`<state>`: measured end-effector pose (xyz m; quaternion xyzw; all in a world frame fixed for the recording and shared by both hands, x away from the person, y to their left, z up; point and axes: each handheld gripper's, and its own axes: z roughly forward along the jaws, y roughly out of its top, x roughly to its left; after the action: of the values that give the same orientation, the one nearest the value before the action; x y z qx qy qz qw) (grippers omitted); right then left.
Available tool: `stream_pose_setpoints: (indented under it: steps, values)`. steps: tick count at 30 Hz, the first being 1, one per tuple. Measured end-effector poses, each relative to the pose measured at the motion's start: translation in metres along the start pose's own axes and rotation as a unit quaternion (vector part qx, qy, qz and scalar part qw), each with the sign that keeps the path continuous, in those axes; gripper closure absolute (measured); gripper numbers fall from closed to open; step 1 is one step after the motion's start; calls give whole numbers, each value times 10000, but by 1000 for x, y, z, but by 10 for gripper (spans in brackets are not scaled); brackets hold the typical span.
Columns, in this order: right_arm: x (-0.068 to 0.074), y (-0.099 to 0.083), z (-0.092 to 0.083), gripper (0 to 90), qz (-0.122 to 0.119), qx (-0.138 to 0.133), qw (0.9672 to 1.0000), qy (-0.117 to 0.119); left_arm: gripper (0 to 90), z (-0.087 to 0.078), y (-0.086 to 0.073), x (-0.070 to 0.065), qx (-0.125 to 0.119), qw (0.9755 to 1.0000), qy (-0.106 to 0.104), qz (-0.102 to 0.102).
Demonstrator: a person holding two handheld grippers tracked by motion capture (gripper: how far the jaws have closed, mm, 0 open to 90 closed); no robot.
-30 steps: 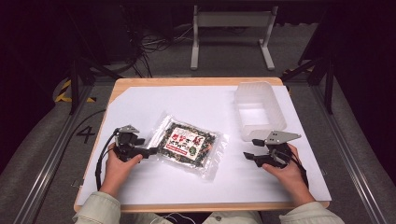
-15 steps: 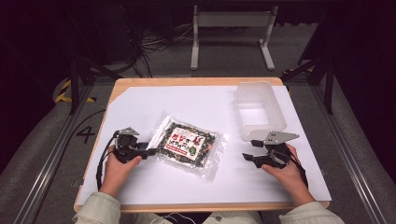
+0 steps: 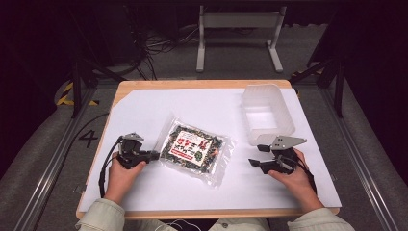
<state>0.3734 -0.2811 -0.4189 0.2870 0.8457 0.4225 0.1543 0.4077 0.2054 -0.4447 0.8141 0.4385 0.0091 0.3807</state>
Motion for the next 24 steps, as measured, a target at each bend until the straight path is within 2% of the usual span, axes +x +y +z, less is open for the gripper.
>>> stream_pose_setpoints:
  steps: [5,7,8,10,11,13,16,18,20,24]
  values:
    - [0,0,0,337,-16,-8,10000,12,857,0,0,-2,-61,9999,105,-81]
    - [0,0,0,337,-16,-7,10000,16,864,0,0,-3,-131,9997,139,-127]
    - [0,0,0,336,-15,-19,10000,16,869,-1,-1,-3,-219,9994,100,-232]
    - [0,0,0,336,-15,-20,10000,18,879,-2,-1,-3,-269,9993,93,-242]
    - [0,0,0,336,-14,-15,10000,19,895,-4,0,-2,-305,9992,173,-213]
    - [0,0,-1,336,-13,-11,10000,18,895,-6,0,-3,-422,9987,119,-260]
    - [0,0,-1,336,-12,-19,10000,12,896,-14,2,-3,-650,9975,52,-263]
    - [0,0,-1,336,-3,-25,10000,1,897,-22,4,-5,-888,9955,-100,-321]
    - [0,0,-1,336,-3,-29,10000,-18,897,-28,6,-8,-1048,9938,-146,-330]
    - [0,0,-2,349,-32,-66,10000,-23,897,-42,12,-16,-1281,9914,-193,-162]
